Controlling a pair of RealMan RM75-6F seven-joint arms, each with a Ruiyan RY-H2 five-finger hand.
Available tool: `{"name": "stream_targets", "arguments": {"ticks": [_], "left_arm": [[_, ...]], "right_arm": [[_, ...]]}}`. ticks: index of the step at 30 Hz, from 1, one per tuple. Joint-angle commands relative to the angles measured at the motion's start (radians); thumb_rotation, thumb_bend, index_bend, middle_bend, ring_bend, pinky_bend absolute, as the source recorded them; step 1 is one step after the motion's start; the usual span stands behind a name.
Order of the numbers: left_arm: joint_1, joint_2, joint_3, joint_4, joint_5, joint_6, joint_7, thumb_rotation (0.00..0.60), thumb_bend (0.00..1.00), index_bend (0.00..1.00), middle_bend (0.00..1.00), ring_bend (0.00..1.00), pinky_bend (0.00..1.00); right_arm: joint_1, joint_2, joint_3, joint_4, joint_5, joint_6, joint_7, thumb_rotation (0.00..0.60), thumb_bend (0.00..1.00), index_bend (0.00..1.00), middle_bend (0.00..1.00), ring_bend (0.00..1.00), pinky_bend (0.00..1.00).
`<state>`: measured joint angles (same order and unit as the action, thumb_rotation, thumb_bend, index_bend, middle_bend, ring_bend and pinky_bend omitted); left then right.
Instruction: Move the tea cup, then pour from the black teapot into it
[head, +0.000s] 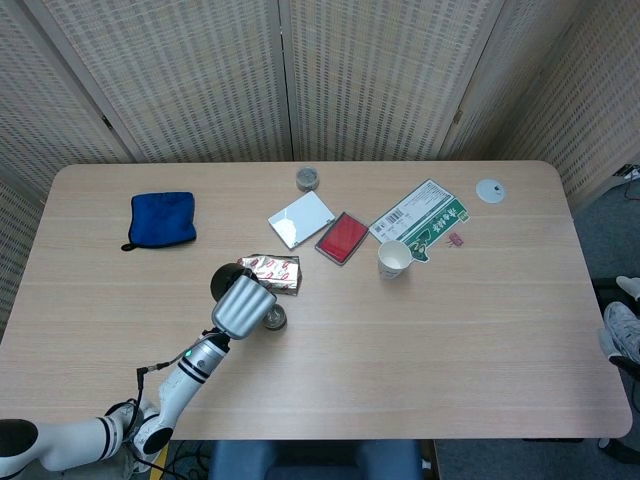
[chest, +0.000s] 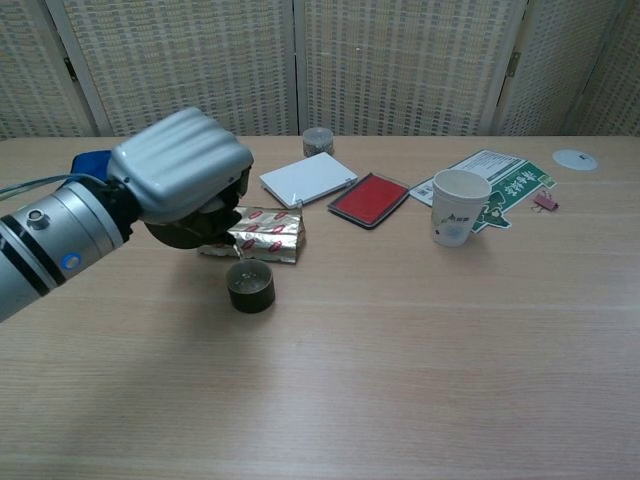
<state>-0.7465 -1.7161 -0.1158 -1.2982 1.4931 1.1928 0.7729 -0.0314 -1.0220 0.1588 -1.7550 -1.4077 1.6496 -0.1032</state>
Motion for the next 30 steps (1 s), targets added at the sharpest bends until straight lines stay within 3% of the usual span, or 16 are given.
{"name": "stream_targets", "arguments": {"ticks": [1,13,25,30], "left_arm": [[0.0,0.001,-0.001,-0.001,0.001,0.0,-0.001,0.6,0.36,1.0,1.0,0.96,0.67],[0.009,0.006,-0.021,-0.042,-0.034,-0.015,-0.083,0.6,0.36,1.0,1.0,0.96,0.69],[0.041,0.025,-0.077,-0.106,-0.132,-0.036,-0.339,0.6,0.36,1.0,1.0,0.96,0.69],[0.069,0.064,-0.108,-0.15,-0.2,-0.049,-0.456,0.565,0.36,1.0,1.0,0.96,0.69]], "right_arm": [[0.0,0.0,0.0,0.0,-0.001,0.001,0.0,0.6,0.25,0.24,0.24,0.18,0.25],[-0.002,0.0,0.0,-0.003,-0.001,0.003,-0.004,0.6,0.25,0.24,0.24,0.18,0.25],[-0.002,0.001,0.002,-0.011,0.003,0.003,-0.016,0.6,0.25,0.24,0.24,0.18,0.25],[-0.003,0.004,0.002,-0.015,0.005,0.003,-0.019,0.6,0.25,0.24,0.24,0.18,0.25]]}}
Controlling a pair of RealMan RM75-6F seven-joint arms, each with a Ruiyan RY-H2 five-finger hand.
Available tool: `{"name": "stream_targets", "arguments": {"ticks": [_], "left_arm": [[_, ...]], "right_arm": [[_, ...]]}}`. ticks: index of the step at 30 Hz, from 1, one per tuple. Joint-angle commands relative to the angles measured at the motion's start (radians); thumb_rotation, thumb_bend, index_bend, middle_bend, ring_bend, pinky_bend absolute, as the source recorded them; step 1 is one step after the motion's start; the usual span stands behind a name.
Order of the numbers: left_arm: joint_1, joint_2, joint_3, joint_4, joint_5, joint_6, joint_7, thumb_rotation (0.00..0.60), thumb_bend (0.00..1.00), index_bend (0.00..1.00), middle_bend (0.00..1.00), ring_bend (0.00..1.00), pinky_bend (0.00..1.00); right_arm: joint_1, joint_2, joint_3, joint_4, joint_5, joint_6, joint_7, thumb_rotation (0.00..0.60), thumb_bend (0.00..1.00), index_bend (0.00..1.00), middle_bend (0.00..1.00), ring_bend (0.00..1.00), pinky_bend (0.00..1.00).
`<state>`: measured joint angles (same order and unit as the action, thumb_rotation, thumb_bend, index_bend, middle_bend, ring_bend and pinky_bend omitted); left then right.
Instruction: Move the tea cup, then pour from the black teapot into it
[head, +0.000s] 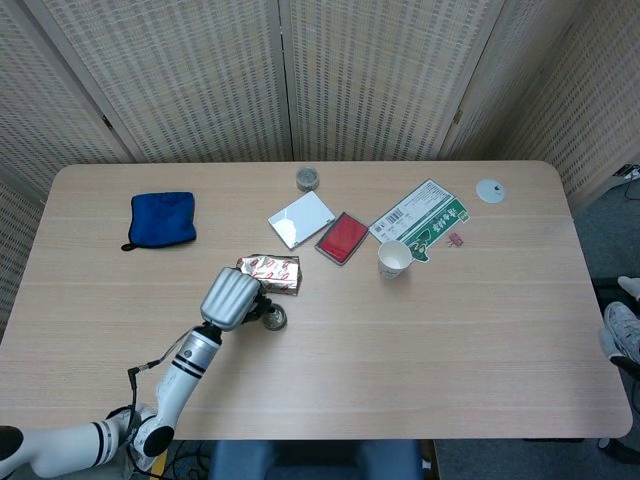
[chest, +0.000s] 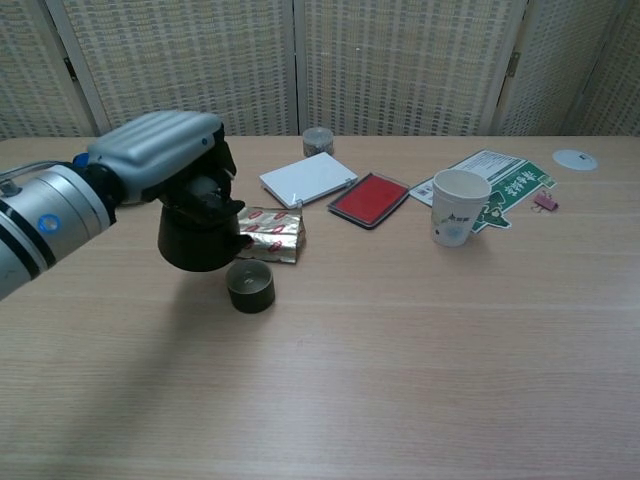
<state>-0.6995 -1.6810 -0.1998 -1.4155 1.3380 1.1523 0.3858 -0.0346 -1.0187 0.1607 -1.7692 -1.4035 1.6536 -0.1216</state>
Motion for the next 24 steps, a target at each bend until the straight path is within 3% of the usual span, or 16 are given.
{"name": "stream_targets", "arguments": {"ticks": [1,6,12,15,21,24], "left_arm": [[0.027,0.038,-0.029,-0.041,-0.056,-0.011,-0.09,0.549,0.36,1.0,1.0,0.96,0.69],[0.054,0.088,-0.05,-0.075,-0.109,-0.029,-0.187,0.505,0.36,1.0,1.0,0.96,0.69],[0.078,0.13,-0.049,-0.073,-0.152,-0.051,-0.246,0.308,0.36,1.0,1.0,0.96,0.69],[0.089,0.142,-0.043,-0.066,-0.167,-0.059,-0.265,0.238,0.35,1.0,1.0,0.96,0.69],[0.105,0.151,-0.025,-0.032,-0.154,-0.053,-0.291,0.07,0.27,1.0,1.0,0.96,0.69],[0.11,0.15,-0.008,0.0,-0.132,-0.048,-0.296,0.04,0.26,1.0,1.0,0.94,0.69]], "right_arm": [[0.0,0.0,0.0,-0.001,0.001,-0.001,-0.001,0.6,0.25,0.24,0.24,0.18,0.25],[0.005,-0.001,0.0,-0.004,0.0,-0.007,-0.006,0.6,0.25,0.24,0.24,0.18,0.25],[0.01,-0.003,0.0,-0.008,-0.002,-0.013,-0.013,0.6,0.25,0.24,0.24,0.18,0.25],[0.012,-0.003,0.0,-0.011,-0.002,-0.016,-0.017,0.6,0.25,0.24,0.24,0.18,0.25],[0.017,-0.004,0.0,-0.014,-0.003,-0.021,-0.021,0.6,0.25,0.24,0.24,0.18,0.25],[0.019,-0.005,0.0,-0.014,-0.002,-0.023,-0.023,0.6,0.25,0.24,0.24,0.18,0.25]]}}
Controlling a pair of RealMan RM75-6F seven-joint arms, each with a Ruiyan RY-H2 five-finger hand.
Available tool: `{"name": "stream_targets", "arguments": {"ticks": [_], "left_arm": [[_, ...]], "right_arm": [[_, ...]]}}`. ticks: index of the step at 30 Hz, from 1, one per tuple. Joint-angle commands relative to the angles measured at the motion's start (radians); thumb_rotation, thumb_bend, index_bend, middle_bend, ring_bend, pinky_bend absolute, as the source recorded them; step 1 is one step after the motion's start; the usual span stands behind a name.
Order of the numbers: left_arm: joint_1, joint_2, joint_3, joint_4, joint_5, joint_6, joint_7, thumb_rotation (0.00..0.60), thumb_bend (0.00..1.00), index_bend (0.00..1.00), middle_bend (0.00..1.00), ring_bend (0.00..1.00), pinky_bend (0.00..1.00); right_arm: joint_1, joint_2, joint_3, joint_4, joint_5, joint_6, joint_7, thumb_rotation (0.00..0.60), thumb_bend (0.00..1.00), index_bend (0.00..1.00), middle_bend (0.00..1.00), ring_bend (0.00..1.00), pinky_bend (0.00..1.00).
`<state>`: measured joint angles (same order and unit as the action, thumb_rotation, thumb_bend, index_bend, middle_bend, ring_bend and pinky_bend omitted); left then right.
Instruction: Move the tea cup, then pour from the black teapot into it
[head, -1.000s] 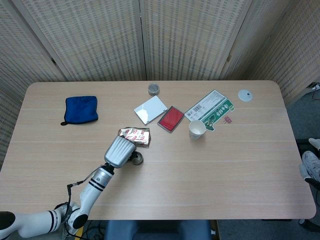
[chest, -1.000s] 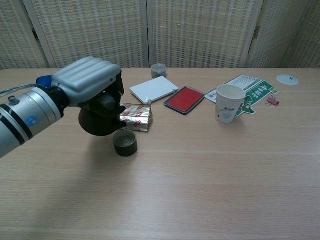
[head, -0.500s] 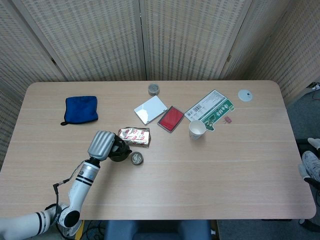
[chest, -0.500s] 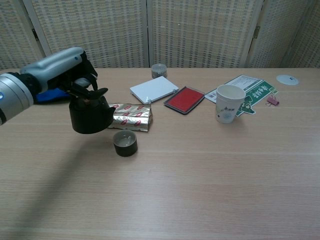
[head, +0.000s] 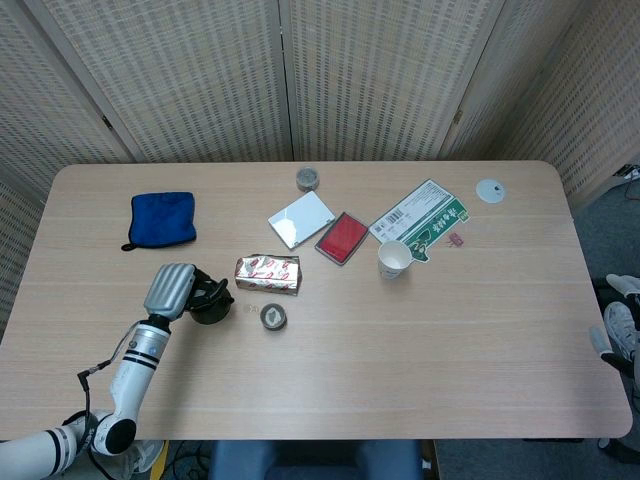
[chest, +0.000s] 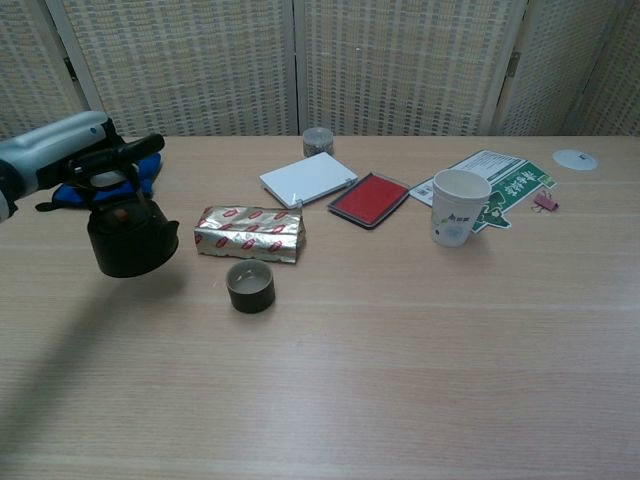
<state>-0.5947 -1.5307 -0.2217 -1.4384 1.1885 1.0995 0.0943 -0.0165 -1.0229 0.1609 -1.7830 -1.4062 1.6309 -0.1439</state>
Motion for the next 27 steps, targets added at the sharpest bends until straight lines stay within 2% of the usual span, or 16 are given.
{"name": "stream_targets", "arguments": {"ticks": [1,3,10,12,13,15,16,19,27], "left_arm": [[0.007,-0.002,0.019,0.033,0.025,0.008,-0.005,0.027,0.25,1.0,1.0,0.94,0.69],[0.011,-0.006,0.032,0.056,0.041,0.01,-0.014,0.002,0.23,1.0,1.0,0.93,0.69],[0.024,-0.023,0.067,0.121,0.08,0.014,-0.032,0.0,0.2,0.99,1.0,0.92,0.68],[0.027,-0.027,0.073,0.133,0.079,0.009,-0.03,0.0,0.2,0.99,1.0,0.92,0.6],[0.028,-0.028,0.074,0.136,0.078,0.007,-0.027,0.0,0.2,0.99,1.0,0.92,0.54],[0.03,-0.031,0.075,0.144,0.077,0.007,-0.023,0.0,0.2,0.99,1.0,0.92,0.36],[0.031,-0.032,0.075,0.146,0.076,0.007,-0.023,0.0,0.2,0.99,1.0,0.92,0.33],[0.033,-0.031,0.076,0.151,0.072,0.001,-0.015,0.0,0.2,0.99,1.0,0.92,0.28],[0.039,-0.039,0.086,0.176,0.089,0.005,-0.009,0.0,0.2,0.99,1.0,0.92,0.27]], "right_arm": [[0.001,-0.001,0.0,0.0,0.001,-0.001,-0.001,0.6,0.25,0.24,0.24,0.18,0.25],[0.002,-0.001,0.0,0.0,0.002,-0.003,-0.002,0.6,0.25,0.24,0.24,0.18,0.25],[0.006,-0.005,-0.001,0.003,0.004,-0.009,-0.003,0.6,0.25,0.24,0.24,0.18,0.25],[0.007,-0.005,0.0,0.003,0.004,-0.009,-0.005,0.6,0.25,0.24,0.24,0.18,0.25],[0.007,-0.006,0.0,0.002,0.004,-0.01,-0.005,0.6,0.25,0.24,0.24,0.18,0.25],[0.008,-0.006,0.0,0.002,0.006,-0.012,-0.007,0.6,0.25,0.24,0.24,0.18,0.24],[0.009,-0.006,0.0,0.002,0.006,-0.012,-0.007,0.6,0.25,0.24,0.24,0.18,0.24],[0.01,-0.007,0.001,0.002,0.007,-0.013,-0.009,0.6,0.25,0.24,0.24,0.18,0.24],[0.013,-0.008,0.002,0.001,0.01,-0.015,-0.012,0.6,0.25,0.24,0.24,0.18,0.24]]}}
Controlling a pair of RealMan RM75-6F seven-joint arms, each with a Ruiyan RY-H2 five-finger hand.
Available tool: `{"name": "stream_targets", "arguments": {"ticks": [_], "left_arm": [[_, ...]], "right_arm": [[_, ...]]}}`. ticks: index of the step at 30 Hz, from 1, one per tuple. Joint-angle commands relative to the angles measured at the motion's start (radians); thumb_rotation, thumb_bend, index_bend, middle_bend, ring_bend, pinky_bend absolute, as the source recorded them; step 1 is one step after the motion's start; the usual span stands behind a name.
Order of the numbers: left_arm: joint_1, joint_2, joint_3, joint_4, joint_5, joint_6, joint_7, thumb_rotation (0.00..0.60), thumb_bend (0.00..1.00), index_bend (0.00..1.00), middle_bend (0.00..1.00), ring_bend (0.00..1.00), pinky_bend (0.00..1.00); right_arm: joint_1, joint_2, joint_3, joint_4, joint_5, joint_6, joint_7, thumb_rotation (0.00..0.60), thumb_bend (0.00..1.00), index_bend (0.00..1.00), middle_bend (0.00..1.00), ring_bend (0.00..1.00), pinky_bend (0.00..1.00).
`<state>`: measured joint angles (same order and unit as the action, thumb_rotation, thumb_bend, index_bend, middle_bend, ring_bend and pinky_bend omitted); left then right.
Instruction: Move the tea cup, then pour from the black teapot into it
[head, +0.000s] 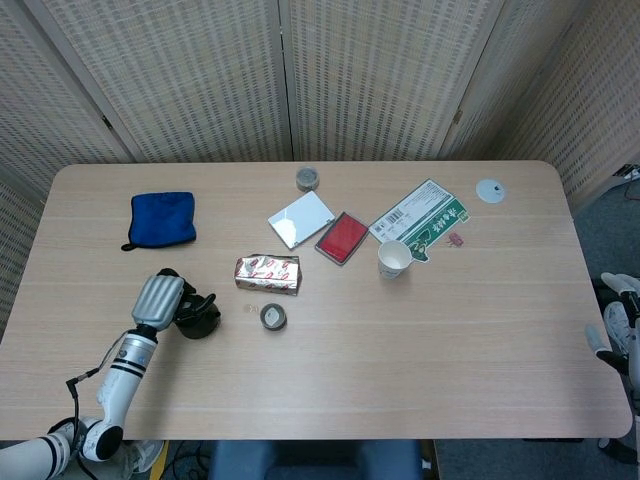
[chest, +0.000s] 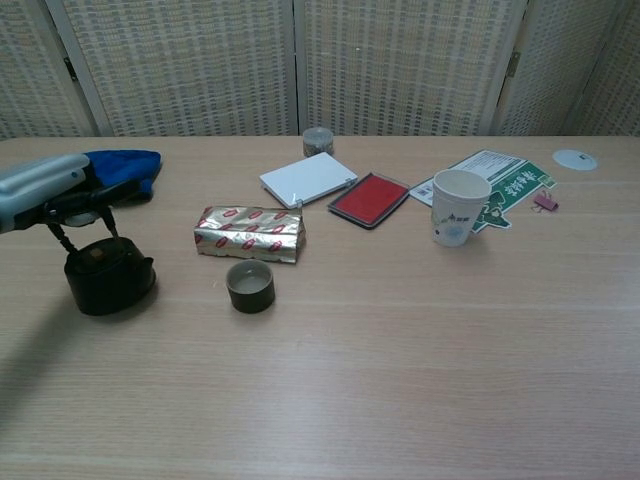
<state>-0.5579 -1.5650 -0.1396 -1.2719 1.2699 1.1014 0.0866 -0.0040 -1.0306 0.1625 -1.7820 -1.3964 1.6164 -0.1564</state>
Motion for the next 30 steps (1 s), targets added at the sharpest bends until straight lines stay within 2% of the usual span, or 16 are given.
{"name": "stream_targets", "arguments": {"ticks": [1,11,15,22,25,30], "left_arm": [[0.003,-0.006,0.005,0.013,0.008,0.003,-0.004,0.0,0.2,0.99,1.0,0.92,0.27],[0.013,-0.03,0.024,0.061,0.03,0.001,-0.012,0.0,0.2,0.98,1.0,0.9,0.27],[0.017,-0.03,0.029,0.064,0.028,-0.009,-0.008,0.0,0.2,0.93,0.99,0.84,0.27],[0.023,-0.02,0.023,0.046,0.023,-0.01,-0.002,0.0,0.16,0.67,0.74,0.58,0.27],[0.024,-0.01,0.019,0.029,0.016,-0.016,-0.003,0.0,0.16,0.56,0.6,0.44,0.26],[0.028,0.005,0.004,-0.004,-0.003,-0.018,-0.005,0.0,0.15,0.36,0.34,0.21,0.14]], "right_arm": [[0.001,0.0,0.0,0.0,0.0,-0.001,0.0,0.6,0.25,0.24,0.24,0.18,0.24],[-0.001,0.0,-0.003,-0.003,-0.001,0.003,-0.005,0.6,0.25,0.24,0.24,0.18,0.24],[-0.002,0.001,-0.003,-0.006,-0.001,0.004,-0.007,0.6,0.25,0.24,0.24,0.18,0.24],[-0.005,0.002,-0.004,-0.008,-0.004,0.009,-0.006,0.6,0.25,0.24,0.24,0.18,0.24],[-0.006,0.002,-0.004,-0.009,-0.004,0.011,-0.005,0.6,0.25,0.24,0.24,0.18,0.24],[-0.007,0.003,-0.003,-0.008,-0.004,0.014,-0.002,0.6,0.25,0.24,0.24,0.18,0.24]]}}
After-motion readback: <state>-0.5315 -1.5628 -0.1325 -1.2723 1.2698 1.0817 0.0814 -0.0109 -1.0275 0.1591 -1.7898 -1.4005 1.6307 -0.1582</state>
